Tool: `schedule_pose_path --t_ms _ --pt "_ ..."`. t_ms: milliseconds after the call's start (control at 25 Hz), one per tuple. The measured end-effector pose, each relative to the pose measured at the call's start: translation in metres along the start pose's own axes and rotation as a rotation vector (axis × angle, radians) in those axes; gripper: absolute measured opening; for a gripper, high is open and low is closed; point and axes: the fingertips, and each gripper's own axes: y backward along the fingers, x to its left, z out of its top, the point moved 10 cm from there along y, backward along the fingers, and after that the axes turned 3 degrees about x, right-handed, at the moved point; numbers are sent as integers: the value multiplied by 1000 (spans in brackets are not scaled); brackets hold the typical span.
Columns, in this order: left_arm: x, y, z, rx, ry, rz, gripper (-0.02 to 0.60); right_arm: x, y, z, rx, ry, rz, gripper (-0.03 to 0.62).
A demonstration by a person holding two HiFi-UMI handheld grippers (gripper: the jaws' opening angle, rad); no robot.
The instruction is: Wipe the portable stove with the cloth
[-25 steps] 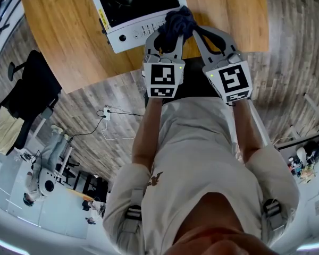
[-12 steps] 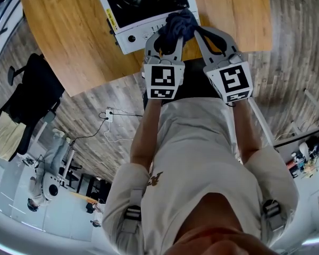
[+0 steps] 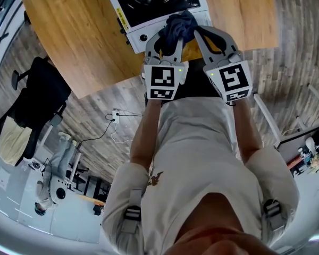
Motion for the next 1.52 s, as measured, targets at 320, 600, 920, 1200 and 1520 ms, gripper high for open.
schedule_pose_path --t_ms 320,600,920,1200,1520 --pt "20 16 -11 4 2 -2 114 22 -12 6 -1 0 0 21" --pt "36 30 -19 6 5 3 114 41 -23 9 1 2 3 21" --pt "55 44 -28 14 14 19 114 60 -34 13 2 7 8 21" --pt "73 58 -38 20 33 40 114 74 -39 17 -1 11 1 21" --pt "85 67 -40 33 12 28 114 84 -41 24 -12 0 -31 21"
